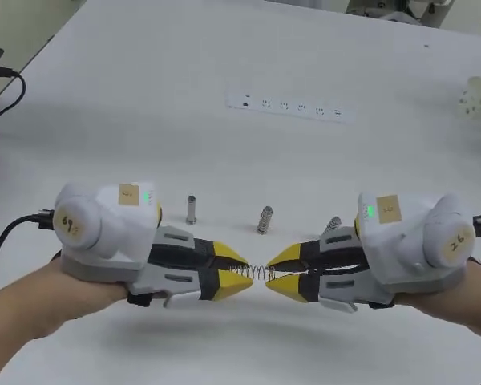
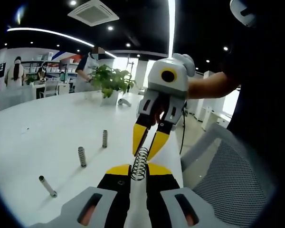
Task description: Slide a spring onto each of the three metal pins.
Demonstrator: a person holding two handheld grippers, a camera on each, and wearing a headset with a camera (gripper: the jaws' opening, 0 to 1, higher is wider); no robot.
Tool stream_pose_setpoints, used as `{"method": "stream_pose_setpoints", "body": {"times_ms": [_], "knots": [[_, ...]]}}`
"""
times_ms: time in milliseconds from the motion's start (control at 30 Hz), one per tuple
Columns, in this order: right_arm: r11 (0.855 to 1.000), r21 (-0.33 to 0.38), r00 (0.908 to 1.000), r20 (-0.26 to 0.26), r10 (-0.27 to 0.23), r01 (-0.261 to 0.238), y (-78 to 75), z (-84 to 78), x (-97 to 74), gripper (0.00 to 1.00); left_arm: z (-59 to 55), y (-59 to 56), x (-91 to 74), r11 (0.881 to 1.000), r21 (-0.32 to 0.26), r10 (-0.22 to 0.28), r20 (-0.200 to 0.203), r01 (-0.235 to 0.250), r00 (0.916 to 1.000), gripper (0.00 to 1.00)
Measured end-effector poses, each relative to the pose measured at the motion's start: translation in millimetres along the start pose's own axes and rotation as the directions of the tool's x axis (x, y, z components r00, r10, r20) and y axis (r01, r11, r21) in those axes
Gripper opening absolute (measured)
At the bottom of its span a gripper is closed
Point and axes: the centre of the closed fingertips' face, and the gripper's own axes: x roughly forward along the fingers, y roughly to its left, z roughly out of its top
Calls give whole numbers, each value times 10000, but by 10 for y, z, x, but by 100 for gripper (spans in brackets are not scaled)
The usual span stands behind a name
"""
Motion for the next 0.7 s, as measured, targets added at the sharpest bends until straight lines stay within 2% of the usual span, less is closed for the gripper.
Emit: {"method": "stream_pose_setpoints", "body": {"times_ms": [33,100,133,233,467,700], "knots": [[10000,29,10000,79,-5,5,-2,18,-12,7,-3,-1,0,10000,19,-2,-14,2,10000,4],[9999,128,9986,516,-110,104,-22,103,-44,7,-72,-20,-1,9997,246,-46,-325,54,9995,3],[9997,251,9979,642,-6,-10,-13,139,-63,7,-61,-25,-2,9998,168,-56,-254,60,9997,3],[10000,57,9985,540,-51,48,-15,132,-60,7,-36,-15,-6,9998,186,10,-163,-7,9999,3],[9999,-38,9968,783,-129,132,-6,206,-87,7,-14,-17,-22,9999,123,0,-35,1,10000,3],[9996,-291,9952,984,2,27,11,290,-103,7,-9,-21,-34,10000,18,-56,45,56,10000,3]]}}
